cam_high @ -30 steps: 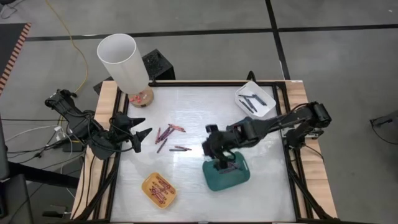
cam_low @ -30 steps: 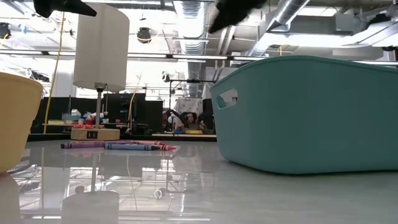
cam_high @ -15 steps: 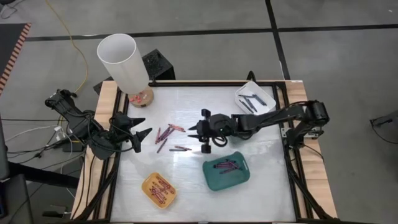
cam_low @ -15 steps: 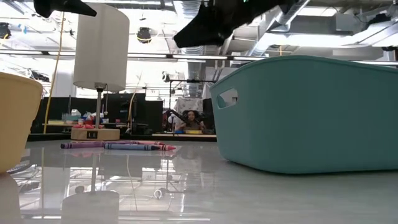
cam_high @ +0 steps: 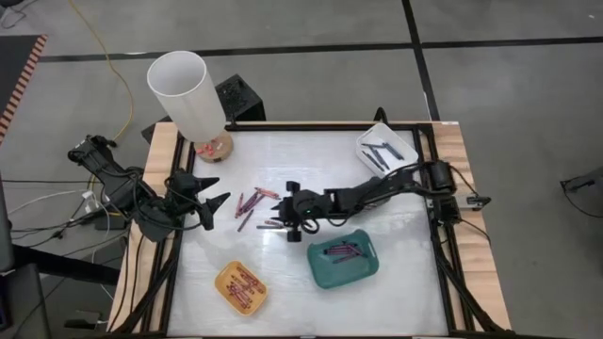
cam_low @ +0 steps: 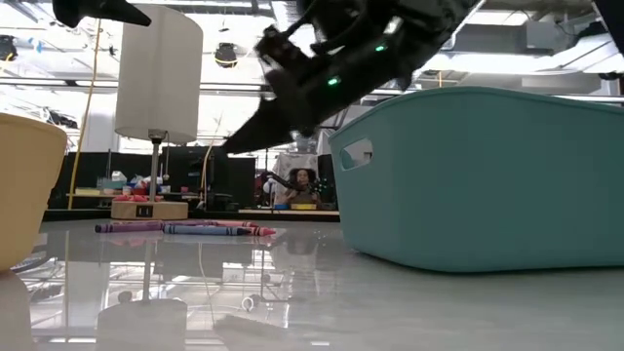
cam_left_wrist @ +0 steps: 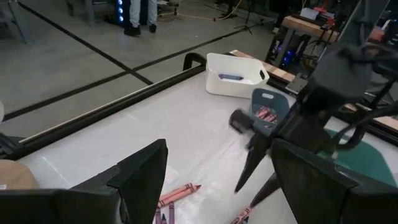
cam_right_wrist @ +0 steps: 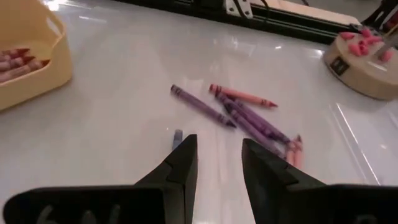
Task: Sort crayons
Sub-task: Put the pink crayon into the dark blue bin
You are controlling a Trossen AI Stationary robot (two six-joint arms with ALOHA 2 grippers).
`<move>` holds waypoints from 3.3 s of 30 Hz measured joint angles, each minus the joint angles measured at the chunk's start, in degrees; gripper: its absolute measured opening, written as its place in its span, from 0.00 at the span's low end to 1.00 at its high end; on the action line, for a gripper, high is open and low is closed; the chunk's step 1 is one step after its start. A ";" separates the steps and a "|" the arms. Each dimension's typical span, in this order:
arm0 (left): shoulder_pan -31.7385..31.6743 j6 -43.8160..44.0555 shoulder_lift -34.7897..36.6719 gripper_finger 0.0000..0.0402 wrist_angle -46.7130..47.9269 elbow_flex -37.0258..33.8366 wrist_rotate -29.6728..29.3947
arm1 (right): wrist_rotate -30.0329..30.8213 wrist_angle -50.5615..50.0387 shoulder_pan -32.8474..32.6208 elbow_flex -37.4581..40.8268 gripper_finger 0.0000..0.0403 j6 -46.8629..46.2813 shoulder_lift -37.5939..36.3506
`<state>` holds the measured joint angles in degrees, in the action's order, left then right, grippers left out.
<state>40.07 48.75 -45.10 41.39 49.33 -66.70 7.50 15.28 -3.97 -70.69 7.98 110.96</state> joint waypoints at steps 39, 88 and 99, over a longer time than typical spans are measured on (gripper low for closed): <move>0.00 0.32 0.00 0.69 0.36 0.01 1.68 | 0.73 -36.39 2.23 -28.33 0.30 0.03 17.22; 0.00 1.60 -0.02 0.69 1.62 0.01 1.89 | -3.63 -46.51 8.20 -25.56 0.30 -2.58 14.78; 0.00 1.70 -0.02 0.69 1.62 0.01 1.46 | -3.25 -46.84 8.09 -25.54 0.09 -4.40 14.78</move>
<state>40.07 50.46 -45.12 43.00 49.34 -65.24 4.25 -31.55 4.12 -96.23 3.59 125.73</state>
